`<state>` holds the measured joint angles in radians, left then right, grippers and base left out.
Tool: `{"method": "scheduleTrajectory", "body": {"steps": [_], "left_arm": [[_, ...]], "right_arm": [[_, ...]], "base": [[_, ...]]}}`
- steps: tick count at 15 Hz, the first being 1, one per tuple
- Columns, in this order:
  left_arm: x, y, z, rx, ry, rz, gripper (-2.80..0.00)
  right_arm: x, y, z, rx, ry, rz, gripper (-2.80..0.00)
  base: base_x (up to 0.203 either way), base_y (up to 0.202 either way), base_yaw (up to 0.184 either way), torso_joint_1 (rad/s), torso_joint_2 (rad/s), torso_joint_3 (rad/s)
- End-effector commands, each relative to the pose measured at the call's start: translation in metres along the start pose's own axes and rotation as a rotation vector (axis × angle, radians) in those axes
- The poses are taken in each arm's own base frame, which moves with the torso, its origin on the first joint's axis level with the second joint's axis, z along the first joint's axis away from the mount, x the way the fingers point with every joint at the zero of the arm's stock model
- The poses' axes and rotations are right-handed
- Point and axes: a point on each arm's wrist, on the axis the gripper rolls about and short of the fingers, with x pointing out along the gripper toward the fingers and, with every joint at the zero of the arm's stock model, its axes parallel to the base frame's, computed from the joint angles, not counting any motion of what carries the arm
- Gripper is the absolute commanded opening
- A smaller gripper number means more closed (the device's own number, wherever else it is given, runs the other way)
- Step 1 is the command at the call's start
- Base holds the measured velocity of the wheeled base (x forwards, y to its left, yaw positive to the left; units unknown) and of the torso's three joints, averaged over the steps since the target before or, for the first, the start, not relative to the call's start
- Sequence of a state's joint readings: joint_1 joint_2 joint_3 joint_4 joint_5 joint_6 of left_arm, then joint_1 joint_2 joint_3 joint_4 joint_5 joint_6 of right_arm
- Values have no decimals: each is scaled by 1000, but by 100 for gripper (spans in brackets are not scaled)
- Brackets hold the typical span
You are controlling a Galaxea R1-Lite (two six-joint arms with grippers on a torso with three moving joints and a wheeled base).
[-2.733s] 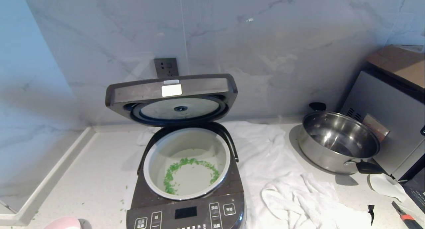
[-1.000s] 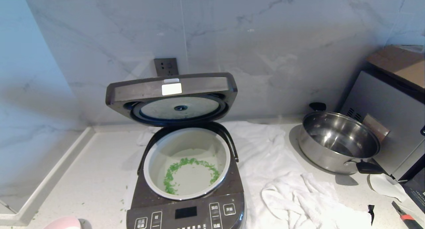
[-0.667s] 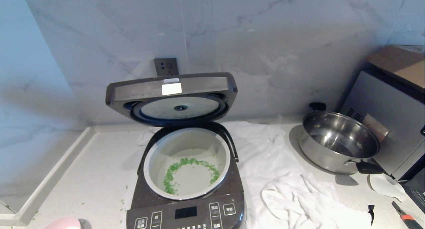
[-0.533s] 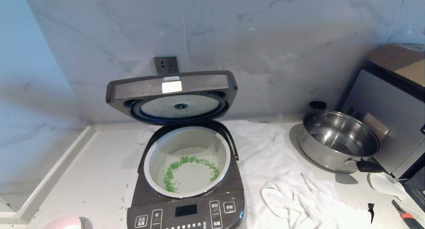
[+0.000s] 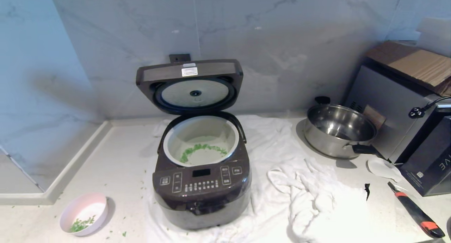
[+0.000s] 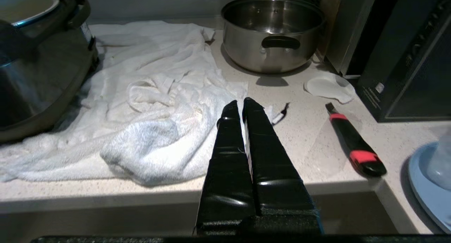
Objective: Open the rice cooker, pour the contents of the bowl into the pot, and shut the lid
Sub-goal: Turn on the tap
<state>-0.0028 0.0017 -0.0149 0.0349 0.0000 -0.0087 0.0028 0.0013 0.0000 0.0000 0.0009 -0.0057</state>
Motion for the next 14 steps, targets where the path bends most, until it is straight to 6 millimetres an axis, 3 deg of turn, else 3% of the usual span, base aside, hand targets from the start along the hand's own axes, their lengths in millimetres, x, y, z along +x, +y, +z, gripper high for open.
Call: {"method": "scheduleTrajectory", "body": {"steps": [1, 3, 14], "left_arm": [[0, 0, 0, -1, 0, 0, -280], [0, 0, 0, -1, 0, 0, -280], [0, 0, 0, -1, 1, 0, -280]], "right_arm": [[0, 0, 0, 0, 2, 1, -280], [0, 0, 0, 0, 2, 1, -280], [0, 0, 0, 0, -1, 1, -280]], "base": [[-187, 0, -2, -2, -1, -2], [-114, 0, -6, -7, -2, 0], [1, -2, 15, 0, 1, 1]]}}
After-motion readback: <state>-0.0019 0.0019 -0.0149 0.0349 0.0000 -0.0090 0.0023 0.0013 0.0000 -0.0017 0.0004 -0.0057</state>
